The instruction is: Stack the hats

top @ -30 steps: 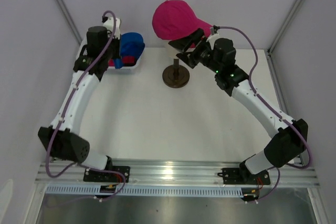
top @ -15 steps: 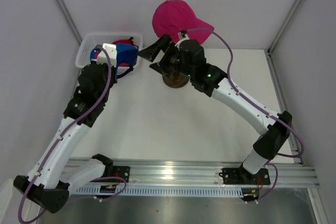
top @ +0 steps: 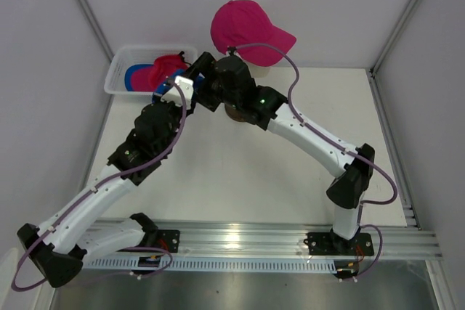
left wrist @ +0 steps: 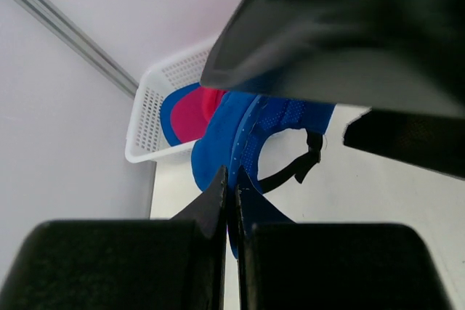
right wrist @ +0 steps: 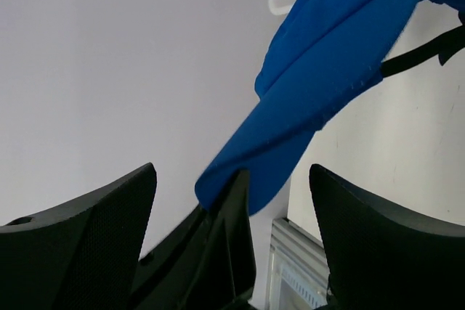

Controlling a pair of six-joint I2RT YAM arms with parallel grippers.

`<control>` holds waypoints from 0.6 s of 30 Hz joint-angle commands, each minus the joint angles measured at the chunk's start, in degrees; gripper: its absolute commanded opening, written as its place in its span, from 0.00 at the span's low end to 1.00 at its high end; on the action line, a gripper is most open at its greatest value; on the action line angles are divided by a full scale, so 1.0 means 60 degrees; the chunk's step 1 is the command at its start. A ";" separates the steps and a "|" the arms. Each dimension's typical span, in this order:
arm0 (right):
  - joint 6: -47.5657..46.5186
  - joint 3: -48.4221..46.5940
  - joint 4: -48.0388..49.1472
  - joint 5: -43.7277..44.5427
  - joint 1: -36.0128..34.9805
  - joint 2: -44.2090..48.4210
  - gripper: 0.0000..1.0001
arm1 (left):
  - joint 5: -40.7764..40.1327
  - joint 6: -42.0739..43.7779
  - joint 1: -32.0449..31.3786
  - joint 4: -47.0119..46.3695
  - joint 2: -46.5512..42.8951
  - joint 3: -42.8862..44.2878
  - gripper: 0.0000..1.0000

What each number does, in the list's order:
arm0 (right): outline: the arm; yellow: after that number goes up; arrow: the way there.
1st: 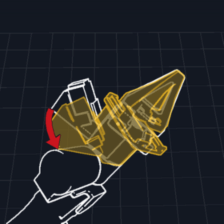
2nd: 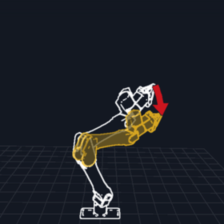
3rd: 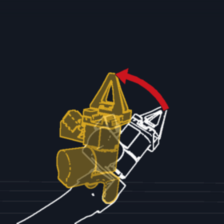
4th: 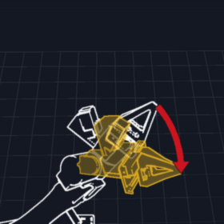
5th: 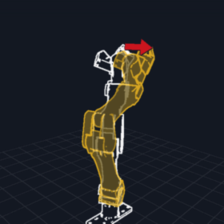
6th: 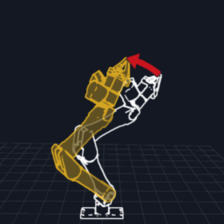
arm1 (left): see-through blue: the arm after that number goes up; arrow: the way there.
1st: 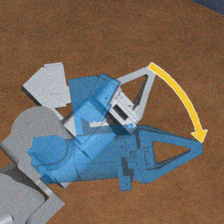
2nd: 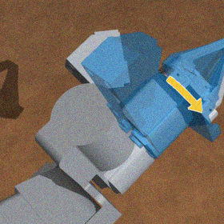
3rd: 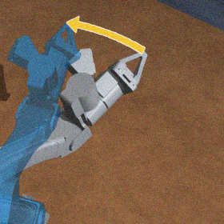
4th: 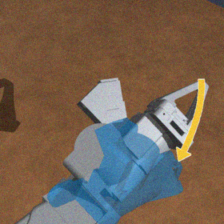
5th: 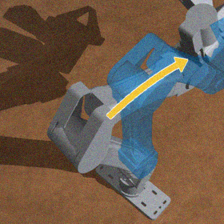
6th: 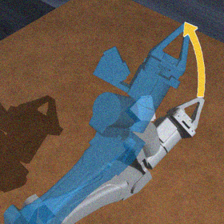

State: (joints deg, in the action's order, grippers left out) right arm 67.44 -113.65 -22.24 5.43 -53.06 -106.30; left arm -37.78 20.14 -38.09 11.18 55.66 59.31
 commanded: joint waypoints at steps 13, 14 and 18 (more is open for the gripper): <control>0.0100 -0.1846 -0.1084 0.0211 0.0053 -0.1210 0.00 | -0.1116 0.0776 -0.0933 -0.2656 -0.1248 -0.1375 0.52; -0.0018 -0.1686 -0.0967 0.0049 0.0112 -0.1151 0.00 | -0.1014 0.0556 -0.0933 -0.2509 -0.1423 -0.1331 0.65; -0.0516 -0.1303 -0.0469 -0.1136 0.0434 -0.0814 0.00 | 0.0390 -0.0820 -0.0830 -0.1133 -0.2986 -0.0774 1.00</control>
State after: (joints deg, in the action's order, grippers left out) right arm 68.38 -122.02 -27.24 3.68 -52.16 -113.67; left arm -41.06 22.04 -43.33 2.11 45.32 50.41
